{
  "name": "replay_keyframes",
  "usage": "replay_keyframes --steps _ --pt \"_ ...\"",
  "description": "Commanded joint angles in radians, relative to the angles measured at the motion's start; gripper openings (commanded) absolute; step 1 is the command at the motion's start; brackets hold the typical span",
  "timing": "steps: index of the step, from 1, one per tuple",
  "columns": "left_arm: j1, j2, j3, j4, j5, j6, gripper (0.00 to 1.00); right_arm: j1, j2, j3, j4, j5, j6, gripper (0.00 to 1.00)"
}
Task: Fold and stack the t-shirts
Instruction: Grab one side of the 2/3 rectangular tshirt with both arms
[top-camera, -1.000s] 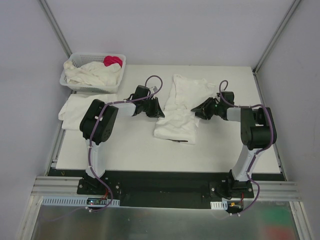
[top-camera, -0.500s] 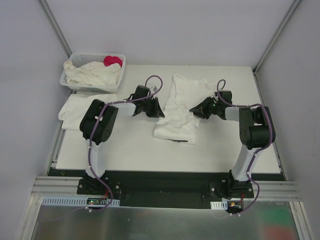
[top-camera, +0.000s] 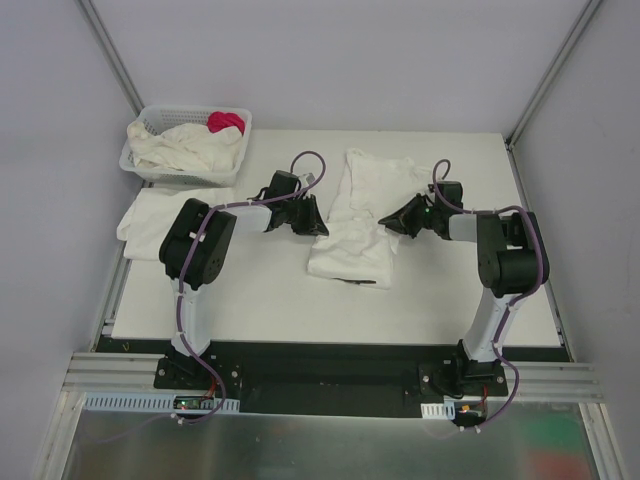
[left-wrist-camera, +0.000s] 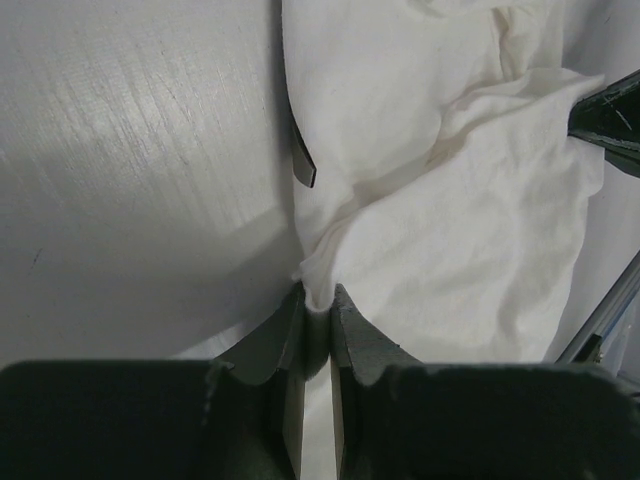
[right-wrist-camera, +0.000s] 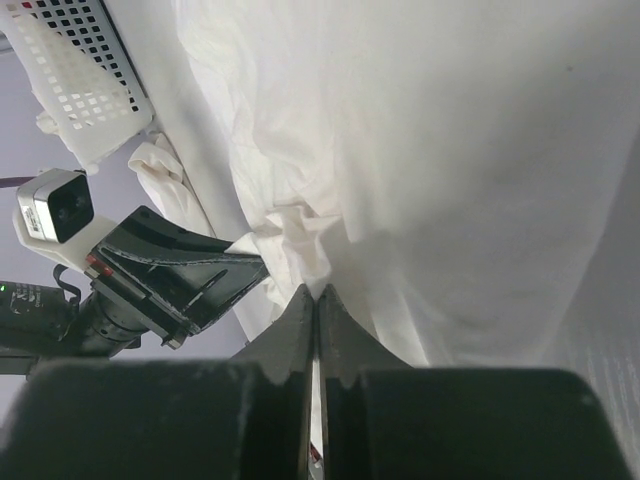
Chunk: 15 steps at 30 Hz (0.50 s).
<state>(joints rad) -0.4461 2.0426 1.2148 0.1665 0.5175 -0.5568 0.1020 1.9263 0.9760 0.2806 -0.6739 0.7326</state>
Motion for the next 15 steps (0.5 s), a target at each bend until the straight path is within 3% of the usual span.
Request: replay_keyframes --steps 1,15 --pt "-0.009 -0.054 0.034 -0.074 -0.007 0.051 0.08 0.010 -0.004 0.003 0.046 -0.019 0.013 0.01" --pt "-0.009 -0.125 0.242 -0.232 -0.034 0.130 0.09 0.042 -0.058 -0.054 0.080 -0.012 0.033 0.01"
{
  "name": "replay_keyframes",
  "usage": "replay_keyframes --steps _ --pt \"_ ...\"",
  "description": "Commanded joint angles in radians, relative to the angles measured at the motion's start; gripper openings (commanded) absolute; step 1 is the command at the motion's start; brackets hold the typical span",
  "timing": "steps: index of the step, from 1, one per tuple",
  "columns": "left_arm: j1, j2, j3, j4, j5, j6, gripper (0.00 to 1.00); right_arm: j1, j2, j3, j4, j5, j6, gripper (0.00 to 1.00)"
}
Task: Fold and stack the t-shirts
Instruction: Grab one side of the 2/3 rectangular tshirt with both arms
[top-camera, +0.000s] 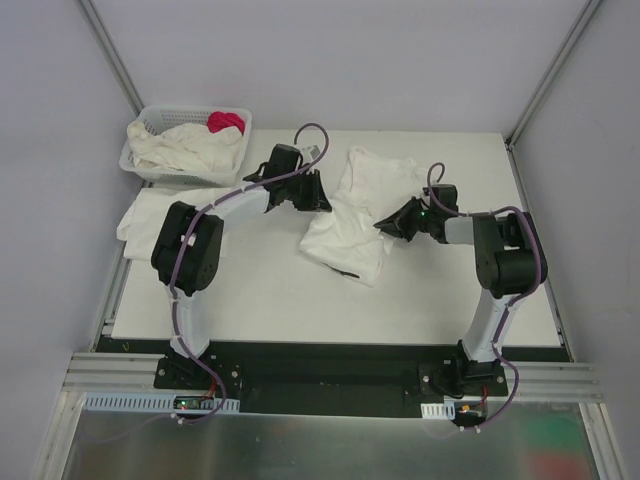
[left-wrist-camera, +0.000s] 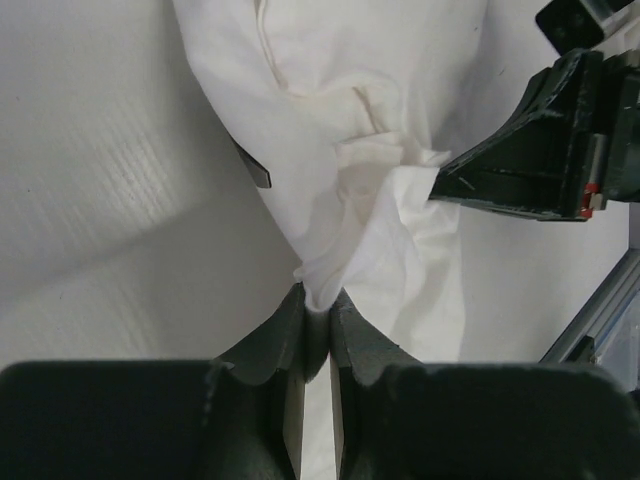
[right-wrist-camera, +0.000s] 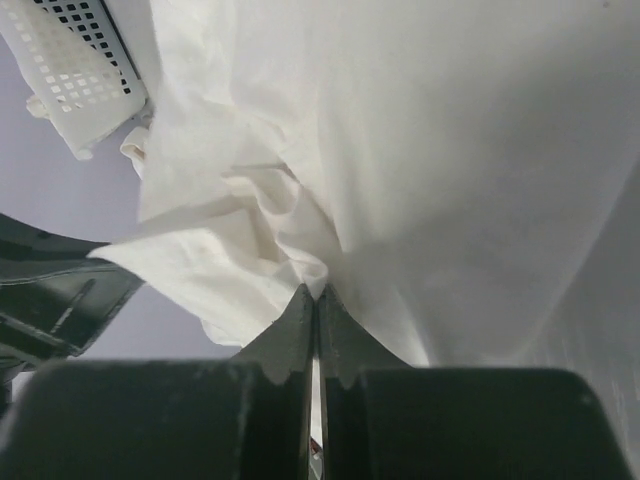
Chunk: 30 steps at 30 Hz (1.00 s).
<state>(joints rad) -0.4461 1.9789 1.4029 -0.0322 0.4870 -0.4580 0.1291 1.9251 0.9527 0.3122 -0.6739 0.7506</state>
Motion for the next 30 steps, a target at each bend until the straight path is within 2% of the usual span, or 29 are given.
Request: replay_keyframes --steps 1,15,22,30 --pt "-0.009 -0.054 0.060 -0.034 0.004 0.032 0.09 0.014 -0.080 -0.041 0.050 -0.003 0.015 0.01" --pt "-0.009 0.024 0.136 -0.041 0.070 0.021 0.10 -0.003 -0.244 -0.144 0.047 0.037 0.029 0.01" --pt "-0.009 0.038 0.157 -0.040 0.079 0.027 0.10 -0.003 -0.325 -0.155 -0.019 0.068 -0.003 0.01" --pt "-0.009 0.095 0.252 -0.041 0.111 0.033 0.12 -0.002 -0.383 -0.184 -0.056 0.089 -0.022 0.01"
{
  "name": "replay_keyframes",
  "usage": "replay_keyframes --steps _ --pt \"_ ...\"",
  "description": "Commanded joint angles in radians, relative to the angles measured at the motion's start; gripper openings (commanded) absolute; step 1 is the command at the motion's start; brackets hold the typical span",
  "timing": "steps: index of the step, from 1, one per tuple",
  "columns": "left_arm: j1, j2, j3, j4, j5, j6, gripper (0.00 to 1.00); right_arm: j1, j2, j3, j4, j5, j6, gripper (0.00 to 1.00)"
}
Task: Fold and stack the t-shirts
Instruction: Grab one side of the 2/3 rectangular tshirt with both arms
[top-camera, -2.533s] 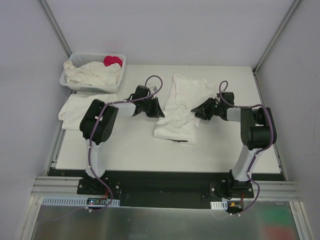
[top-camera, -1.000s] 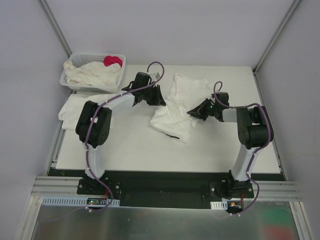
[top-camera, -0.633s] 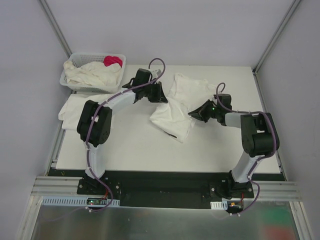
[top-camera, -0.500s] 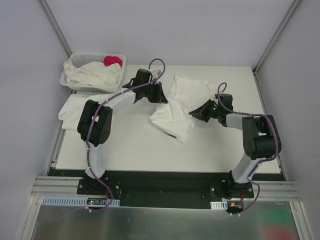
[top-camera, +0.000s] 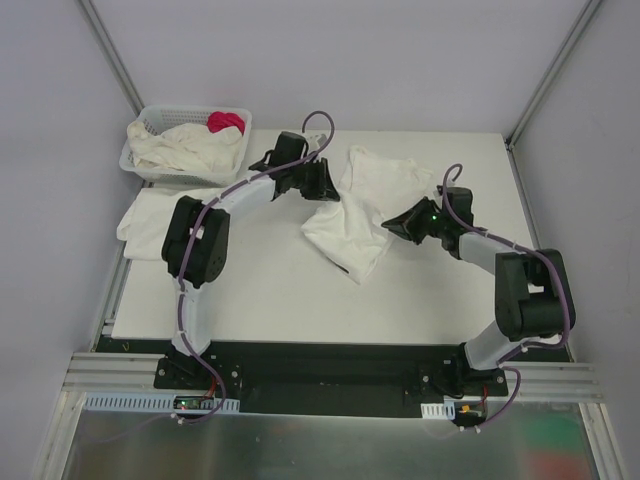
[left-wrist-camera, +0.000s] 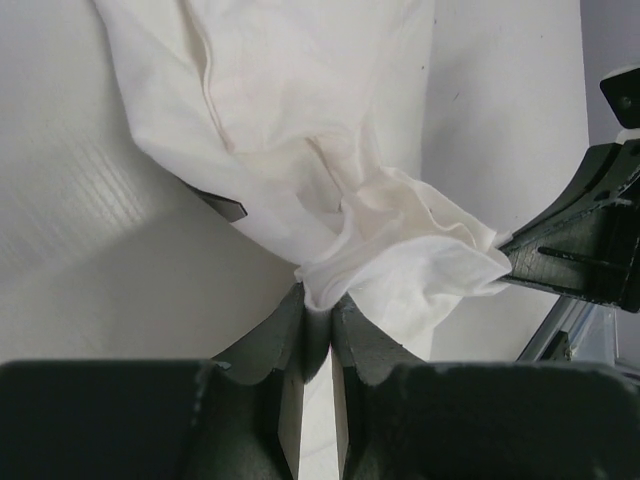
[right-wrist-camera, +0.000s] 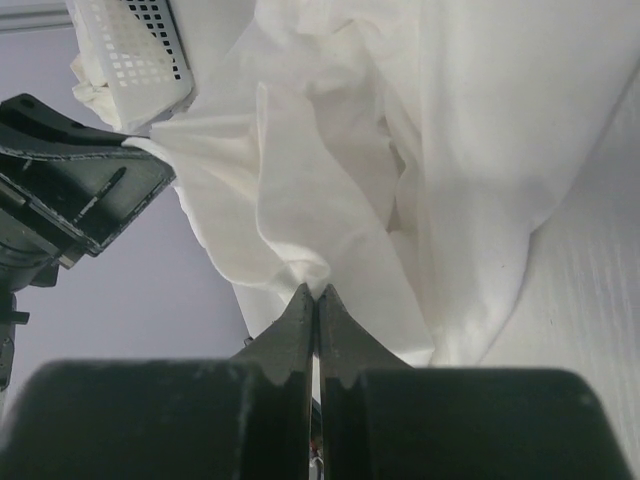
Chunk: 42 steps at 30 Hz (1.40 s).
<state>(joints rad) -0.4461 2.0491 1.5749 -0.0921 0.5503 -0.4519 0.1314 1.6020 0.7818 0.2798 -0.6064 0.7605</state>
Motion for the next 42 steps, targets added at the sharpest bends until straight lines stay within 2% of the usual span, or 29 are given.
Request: replay_keyframes --steps 1,11,28,42 --pt "-0.009 0.039 0.091 0.018 0.051 0.025 0.12 -0.006 -0.066 -0.015 -0.030 0.028 -0.033 0.01" --pt "-0.009 0.106 0.201 -0.006 0.094 0.032 0.14 -0.006 -0.117 -0.021 -0.074 0.062 -0.047 0.01" --pt "-0.009 0.009 0.100 -0.014 0.112 0.048 0.16 0.025 -0.109 -0.035 -0.054 0.091 -0.039 0.01" --pt "-0.009 0.221 0.292 -0.015 0.235 0.039 0.18 -0.042 -0.031 -0.041 -0.051 0.122 -0.044 0.01"
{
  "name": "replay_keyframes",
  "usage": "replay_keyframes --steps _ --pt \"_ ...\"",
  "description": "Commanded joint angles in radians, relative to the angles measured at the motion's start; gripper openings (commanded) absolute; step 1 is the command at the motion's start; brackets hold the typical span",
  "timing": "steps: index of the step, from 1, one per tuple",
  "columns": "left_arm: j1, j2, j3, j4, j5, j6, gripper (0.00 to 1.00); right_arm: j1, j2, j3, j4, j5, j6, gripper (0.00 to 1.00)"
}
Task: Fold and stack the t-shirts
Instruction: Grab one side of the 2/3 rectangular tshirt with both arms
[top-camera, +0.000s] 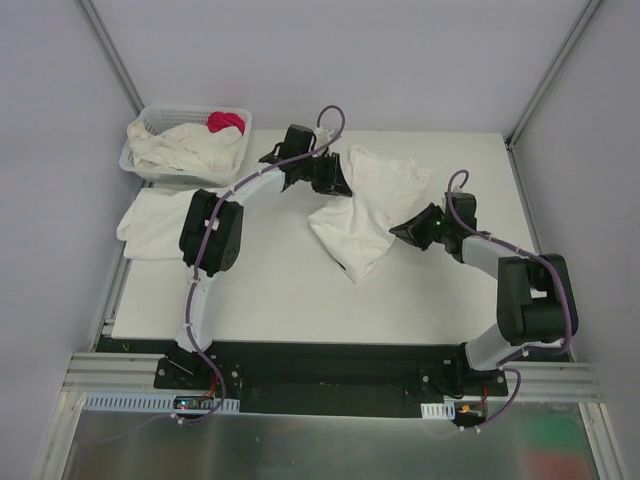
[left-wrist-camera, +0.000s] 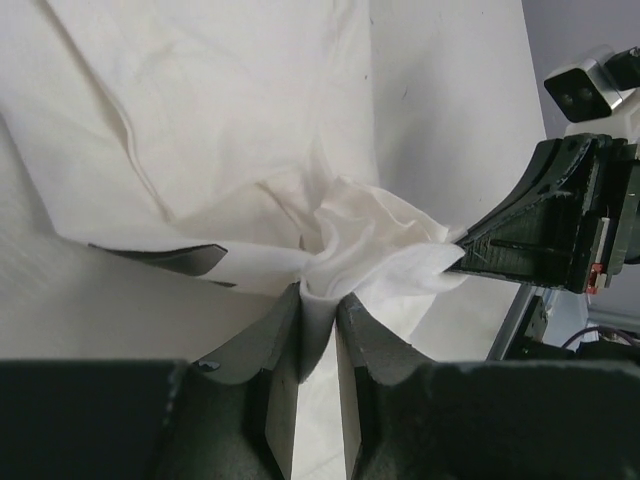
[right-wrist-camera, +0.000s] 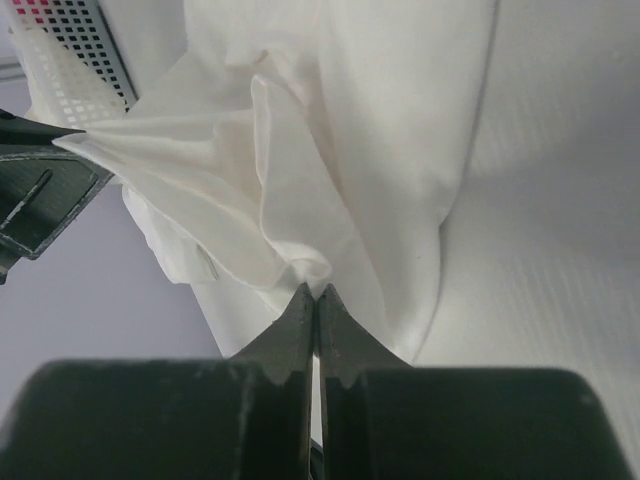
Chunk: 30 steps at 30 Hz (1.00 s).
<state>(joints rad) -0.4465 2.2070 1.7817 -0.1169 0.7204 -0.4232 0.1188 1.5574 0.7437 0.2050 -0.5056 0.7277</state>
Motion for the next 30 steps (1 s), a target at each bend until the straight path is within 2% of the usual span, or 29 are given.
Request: replay_keyframes --steps 1,10,19,20,21,24,27,30 --pt "-0.009 0.078 0.126 0.010 0.071 0.008 0.18 -0.033 0.019 -0.001 0.025 0.021 -0.011 0.01" --pt "-0.008 0.235 0.303 0.008 0.134 -0.031 0.22 -0.057 0.119 0.052 0.033 0.027 -0.001 0.01" --pt "-0.008 0.278 0.298 0.011 0.128 -0.032 0.21 -0.057 0.237 0.140 0.043 0.021 0.013 0.01" --pt "-0.008 0.278 0.297 0.013 0.125 -0.031 0.21 -0.059 0.243 0.146 0.043 0.019 0.013 0.03" --pt "-0.006 0.277 0.292 0.011 0.125 -0.031 0.21 -0.061 0.248 0.148 0.043 0.016 0.015 0.11" --pt "-0.004 0.267 0.280 0.011 0.122 -0.028 0.22 -0.070 0.242 0.143 0.037 0.016 0.013 0.23" --pt "-0.004 0.249 0.262 0.011 0.117 -0.019 0.22 -0.090 0.202 0.135 0.008 0.024 -0.002 0.29" --pt "-0.004 0.220 0.228 0.011 0.114 -0.008 0.23 -0.116 0.126 0.109 -0.021 0.038 -0.025 0.30"
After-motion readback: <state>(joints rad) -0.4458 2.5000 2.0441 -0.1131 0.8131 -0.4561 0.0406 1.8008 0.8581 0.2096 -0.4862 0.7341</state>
